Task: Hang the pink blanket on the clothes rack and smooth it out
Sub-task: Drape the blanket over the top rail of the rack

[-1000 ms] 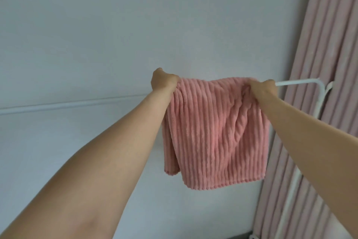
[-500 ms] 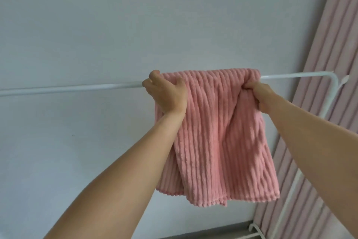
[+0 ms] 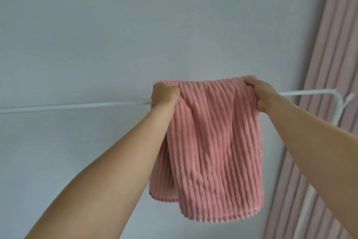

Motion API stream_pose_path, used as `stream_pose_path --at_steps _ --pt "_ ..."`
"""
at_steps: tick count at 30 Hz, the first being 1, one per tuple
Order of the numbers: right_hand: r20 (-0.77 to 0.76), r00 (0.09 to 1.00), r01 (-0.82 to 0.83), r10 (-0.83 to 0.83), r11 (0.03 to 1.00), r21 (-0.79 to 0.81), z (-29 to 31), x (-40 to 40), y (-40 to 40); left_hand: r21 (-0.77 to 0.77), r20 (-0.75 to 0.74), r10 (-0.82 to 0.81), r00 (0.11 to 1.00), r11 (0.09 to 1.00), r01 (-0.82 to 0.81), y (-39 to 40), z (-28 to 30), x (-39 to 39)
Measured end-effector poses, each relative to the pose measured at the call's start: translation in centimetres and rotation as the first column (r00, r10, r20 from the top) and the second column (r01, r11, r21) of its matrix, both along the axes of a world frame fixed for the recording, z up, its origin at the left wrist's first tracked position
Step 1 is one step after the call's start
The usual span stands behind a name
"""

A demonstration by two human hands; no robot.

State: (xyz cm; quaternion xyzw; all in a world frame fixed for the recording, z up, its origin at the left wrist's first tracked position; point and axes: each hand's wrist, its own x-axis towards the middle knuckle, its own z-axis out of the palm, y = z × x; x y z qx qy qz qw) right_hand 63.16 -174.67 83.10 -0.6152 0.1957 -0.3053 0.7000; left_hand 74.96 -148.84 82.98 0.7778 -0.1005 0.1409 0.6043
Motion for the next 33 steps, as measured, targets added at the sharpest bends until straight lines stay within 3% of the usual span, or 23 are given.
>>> stream_pose_path --at_steps 4,7,13,15,18,21,23,25,28,31,33 --pt "0.265 0.955 0.121 -0.137 0.990 0.077 0.9 -0.4 -0.4 -0.092 0.045 -0.050 0.998 0.994 0.054 -1.1 2.9 1.0" --pt "0.251 0.942 0.185 -0.224 0.968 0.168 0.3 -1.4 -0.5 -0.150 0.131 -0.100 0.986 0.981 0.119 -1.0 3.4 0.6" --pt "-0.001 0.923 0.379 -0.386 0.908 -0.180 -6.6 -1.1 -0.5 -0.012 0.205 0.204 0.957 0.979 -0.206 0.0 -3.1 -1.8" --pt "-0.060 0.902 0.395 -0.428 0.872 -0.288 -8.0 -0.8 -0.9 -0.055 0.289 0.260 0.921 0.965 -0.255 -0.4 -5.3 -2.9" --pt "0.015 0.820 0.498 -0.572 0.701 -0.510 -7.7 -0.6 -0.4 -0.163 0.379 0.299 0.876 0.953 -0.254 -1.5 -7.7 -3.7" --pt "0.201 0.760 0.603 -0.618 0.554 -0.574 -6.4 -0.3 0.0 -0.221 0.321 0.324 0.890 0.939 -0.263 -1.8 -8.9 -3.6" --pt "0.233 0.744 0.621 -0.626 0.521 -0.585 -6.8 -0.4 -0.3 -0.191 0.219 0.297 0.929 0.947 -0.258 -1.8 -9.9 -3.1" --pt "0.132 0.769 0.580 -0.625 0.598 -0.554 -8.4 -0.6 -0.7 -0.172 0.088 0.240 0.967 0.960 -0.222 -1.6 -11.1 -2.2" --pt "-0.043 0.885 0.405 -0.464 0.812 -0.420 -11.2 -0.4 -1.9 -0.191 0.052 0.042 0.998 0.981 -0.031 -1.4 -13.1 -0.6" --pt "-0.046 0.979 0.192 -0.198 0.976 -0.106 -11.6 -0.1 -3.4 -0.309 -0.014 -0.188 0.982 0.935 0.175 -1.2 -13.6 0.1" --pt "-0.032 0.999 0.035 -0.034 0.999 0.037 -11.5 0.2 -4.2 -0.347 -0.043 -0.207 0.977 0.921 0.180 -1.4 -13.5 0.3"
